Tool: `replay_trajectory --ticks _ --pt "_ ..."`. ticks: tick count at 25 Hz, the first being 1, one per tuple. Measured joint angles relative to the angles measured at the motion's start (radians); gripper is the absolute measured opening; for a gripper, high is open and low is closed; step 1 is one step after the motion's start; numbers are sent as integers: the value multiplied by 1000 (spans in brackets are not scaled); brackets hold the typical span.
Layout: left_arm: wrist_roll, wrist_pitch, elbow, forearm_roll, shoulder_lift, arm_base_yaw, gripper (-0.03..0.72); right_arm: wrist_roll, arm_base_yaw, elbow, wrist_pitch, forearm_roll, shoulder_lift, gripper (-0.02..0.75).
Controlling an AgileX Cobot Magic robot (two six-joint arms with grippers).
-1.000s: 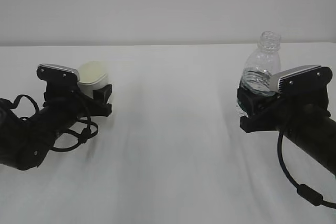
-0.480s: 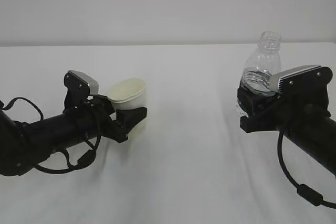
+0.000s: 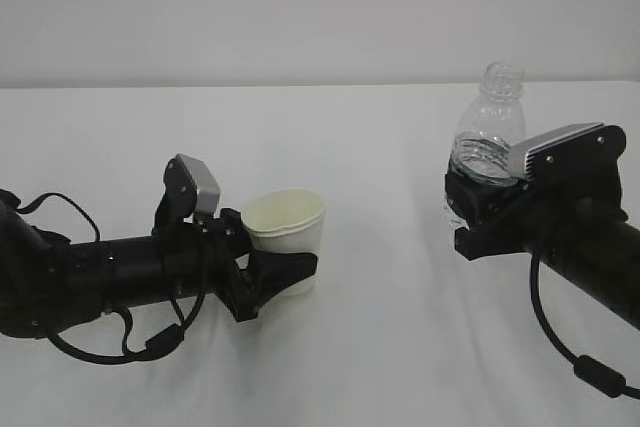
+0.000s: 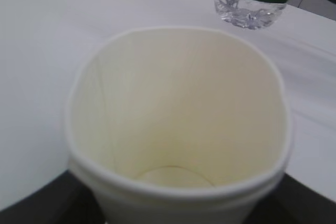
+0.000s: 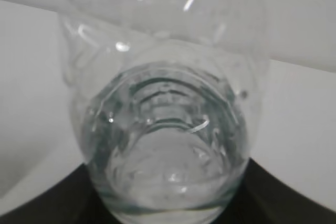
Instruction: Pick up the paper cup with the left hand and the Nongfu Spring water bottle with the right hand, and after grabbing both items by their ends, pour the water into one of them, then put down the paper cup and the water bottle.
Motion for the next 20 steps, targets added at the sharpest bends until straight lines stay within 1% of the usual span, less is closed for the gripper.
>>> replay_trajectory --ticks 6,11,16,20 --pt "-49 0 -59 17 0 -59 468 0 0 2 72 -1 -115 393" --pt "-98 0 -102 46 0 -78 467 12 0 4 167 -13 -183 393" --pt "-143 19 -145 106 0 -97 465 37 0 6 205 -22 -225 393" --pt "-168 40 -162 133 0 -112 465 64 0 6 222 -22 -229 393"
